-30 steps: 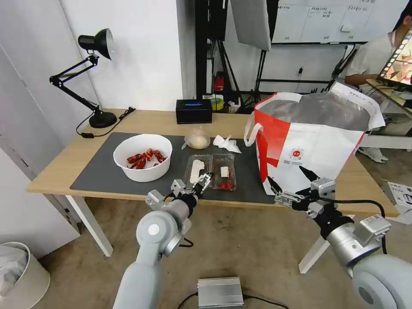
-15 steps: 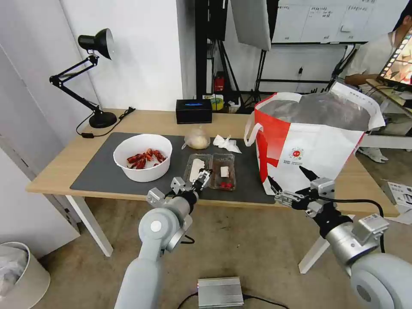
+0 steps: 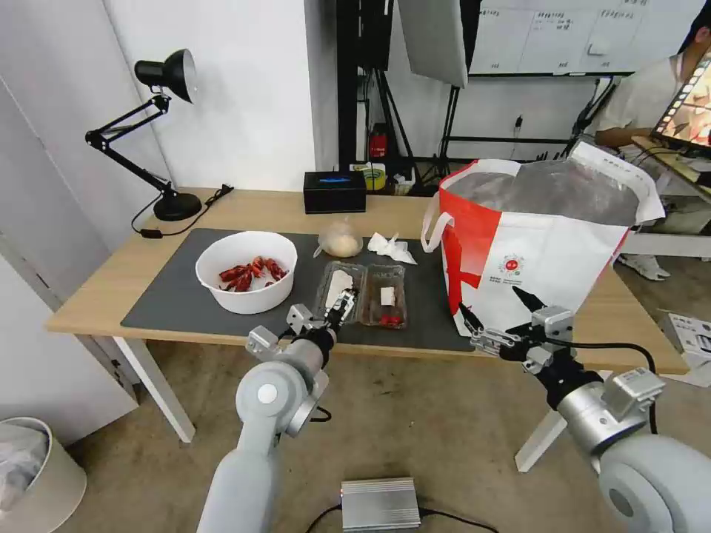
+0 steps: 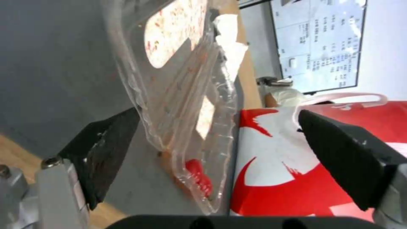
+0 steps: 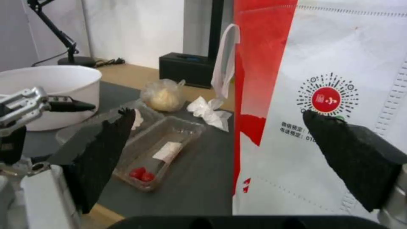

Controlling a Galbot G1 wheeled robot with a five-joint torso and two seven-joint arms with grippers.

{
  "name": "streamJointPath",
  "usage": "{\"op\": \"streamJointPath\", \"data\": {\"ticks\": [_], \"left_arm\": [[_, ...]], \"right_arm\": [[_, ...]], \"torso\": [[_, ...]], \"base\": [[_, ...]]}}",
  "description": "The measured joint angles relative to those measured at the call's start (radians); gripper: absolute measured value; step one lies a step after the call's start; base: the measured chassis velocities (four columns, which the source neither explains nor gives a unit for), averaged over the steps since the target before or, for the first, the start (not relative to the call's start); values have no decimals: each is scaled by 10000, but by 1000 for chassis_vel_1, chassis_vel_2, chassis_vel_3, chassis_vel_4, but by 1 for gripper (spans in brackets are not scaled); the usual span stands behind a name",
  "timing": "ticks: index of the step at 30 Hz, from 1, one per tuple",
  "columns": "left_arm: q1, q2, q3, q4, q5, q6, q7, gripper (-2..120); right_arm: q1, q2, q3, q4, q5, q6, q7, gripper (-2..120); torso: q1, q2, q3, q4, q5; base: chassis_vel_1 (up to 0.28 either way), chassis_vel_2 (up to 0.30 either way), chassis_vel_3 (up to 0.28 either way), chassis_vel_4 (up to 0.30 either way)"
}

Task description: Pick up the trash from the table and place it into the takeout bag.

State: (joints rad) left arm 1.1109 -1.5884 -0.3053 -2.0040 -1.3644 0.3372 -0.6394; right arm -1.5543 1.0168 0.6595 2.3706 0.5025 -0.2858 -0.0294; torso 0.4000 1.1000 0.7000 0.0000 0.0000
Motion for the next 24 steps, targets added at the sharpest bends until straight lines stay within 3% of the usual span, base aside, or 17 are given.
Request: {"op": "streamJointPath", "data": {"ticks": [10, 24], "left_arm": [[188, -13, 81, -272, 266, -260, 930, 100], [205, 60, 115, -435, 250, -488, 1414, 100]], "right_arm": [[-9, 13, -1, 17, -2, 8, -9, 100], [-59, 38, 7, 71, -6, 17, -14, 100]], "torso": [[0, 0, 0, 0, 0], [0, 0, 0, 0, 0]], "base": [[0, 0, 0, 0], [0, 0, 0, 0]]}}
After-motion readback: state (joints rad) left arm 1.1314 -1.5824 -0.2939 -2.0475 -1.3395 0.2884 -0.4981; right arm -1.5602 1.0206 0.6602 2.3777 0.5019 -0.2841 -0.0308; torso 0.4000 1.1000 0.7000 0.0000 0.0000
